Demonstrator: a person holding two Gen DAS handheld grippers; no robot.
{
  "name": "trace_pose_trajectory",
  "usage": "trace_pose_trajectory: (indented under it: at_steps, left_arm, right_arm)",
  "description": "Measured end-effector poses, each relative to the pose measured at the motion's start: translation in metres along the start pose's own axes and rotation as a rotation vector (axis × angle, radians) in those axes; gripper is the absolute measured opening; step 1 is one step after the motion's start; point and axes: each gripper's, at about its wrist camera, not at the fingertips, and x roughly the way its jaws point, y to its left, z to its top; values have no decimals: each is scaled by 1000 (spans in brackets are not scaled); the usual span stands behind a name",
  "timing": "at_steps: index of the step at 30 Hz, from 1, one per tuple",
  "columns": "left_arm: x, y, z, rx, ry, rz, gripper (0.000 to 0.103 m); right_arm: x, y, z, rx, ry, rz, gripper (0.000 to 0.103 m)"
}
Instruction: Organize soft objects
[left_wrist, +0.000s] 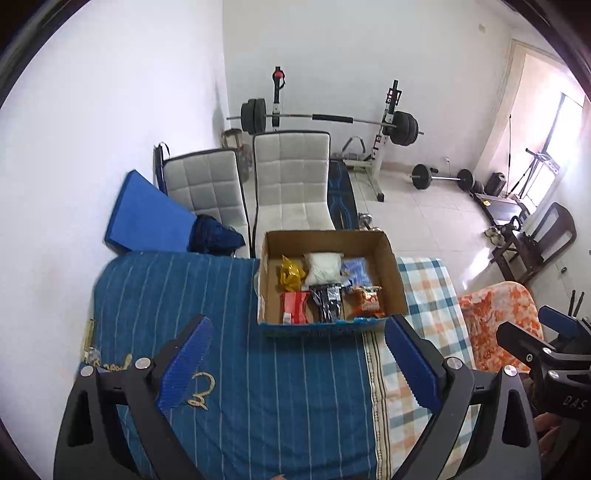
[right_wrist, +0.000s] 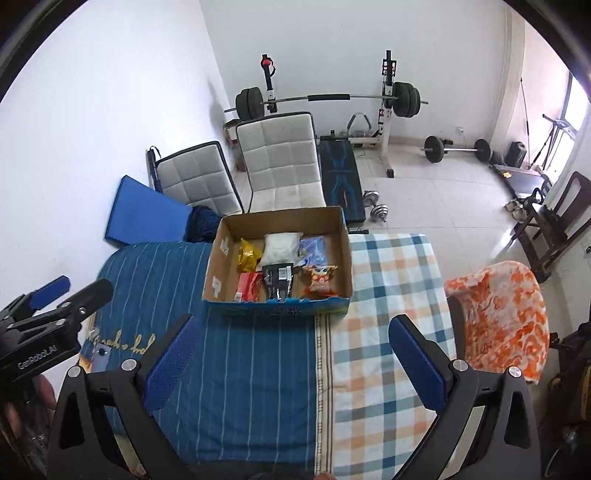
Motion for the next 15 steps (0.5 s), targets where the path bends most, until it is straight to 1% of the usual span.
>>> trace_pose_trajectory:
  at_steps: [4, 15]
  left_arm:
    - [-2, -1, 2, 2, -13, 8, 96]
    - [4, -6, 2, -1, -9, 28, 96]
  right_arm:
    - [2, -1, 4, 2, -5, -2, 103]
    - [8, 0, 10, -6, -19, -31, 103]
